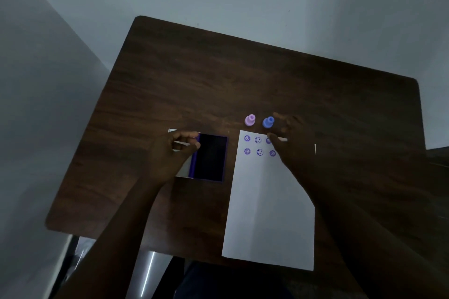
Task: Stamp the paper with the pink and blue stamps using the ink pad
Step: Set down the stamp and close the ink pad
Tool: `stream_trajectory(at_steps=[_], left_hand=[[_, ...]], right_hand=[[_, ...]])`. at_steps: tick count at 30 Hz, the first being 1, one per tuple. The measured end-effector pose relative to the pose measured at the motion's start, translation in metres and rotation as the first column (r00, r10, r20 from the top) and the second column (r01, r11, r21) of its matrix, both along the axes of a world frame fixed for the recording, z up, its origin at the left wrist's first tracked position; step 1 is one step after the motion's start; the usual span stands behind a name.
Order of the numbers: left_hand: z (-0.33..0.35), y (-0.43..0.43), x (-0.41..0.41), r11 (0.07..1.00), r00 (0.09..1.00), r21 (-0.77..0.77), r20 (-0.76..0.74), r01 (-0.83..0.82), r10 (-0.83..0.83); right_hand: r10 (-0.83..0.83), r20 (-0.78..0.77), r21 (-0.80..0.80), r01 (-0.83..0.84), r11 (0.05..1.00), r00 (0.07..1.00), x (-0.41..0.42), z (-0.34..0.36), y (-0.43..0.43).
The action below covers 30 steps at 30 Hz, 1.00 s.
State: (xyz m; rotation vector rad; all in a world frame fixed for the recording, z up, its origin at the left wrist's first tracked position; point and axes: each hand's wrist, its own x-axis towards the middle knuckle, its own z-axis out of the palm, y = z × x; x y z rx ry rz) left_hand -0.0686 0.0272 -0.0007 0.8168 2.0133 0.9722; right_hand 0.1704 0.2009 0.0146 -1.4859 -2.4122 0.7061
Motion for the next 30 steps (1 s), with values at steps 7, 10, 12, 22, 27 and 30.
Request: stream_trajectory(at_steps=[7, 10, 12, 22, 27, 30], left_hand=[[-0.006, -0.005, -0.015, 0.986, 0.982, -0.124, -0.164, -0.111, 0.09], [-0.01, -0.01, -0.021, 0.971, 0.971, -0.2, -0.221, -0.132, 0.087], [-0.012, -0.012, -0.023, 0.963, 0.971, -0.224, -0.215, -0.15, 0.101], [-0.009, -0.013, -0.027, 0.919, 0.985, -0.354, -0.056, -0.175, 0.166], [0.01, -0.007, -0.026, 0.913, 0.972, -0.378, 0.108, -0.154, 0.209], [0.026, -0.007, -0.028, 0.91, 0.948, -0.359, 0.153, -0.208, 0.278]], right_hand=[[-0.149, -0.184, -0.329, 0.081, 0.941, 0.972, -0.013, 0.001, -0.068], [-0.186, -0.208, -0.459, 0.072, 0.885, 0.96, -0.028, -0.002, -0.082], [-0.223, -0.21, -0.535, 0.079, 0.841, 0.952, -0.037, -0.006, -0.086], [-0.287, -0.139, -0.627, 0.14, 0.766, 0.948, -0.049, -0.023, -0.085], [-0.344, -0.142, -0.687, 0.158, 0.709, 0.928, -0.051, -0.027, -0.085], [-0.36, -0.144, -0.706, 0.159, 0.69, 0.922, -0.051, -0.028, -0.085]])
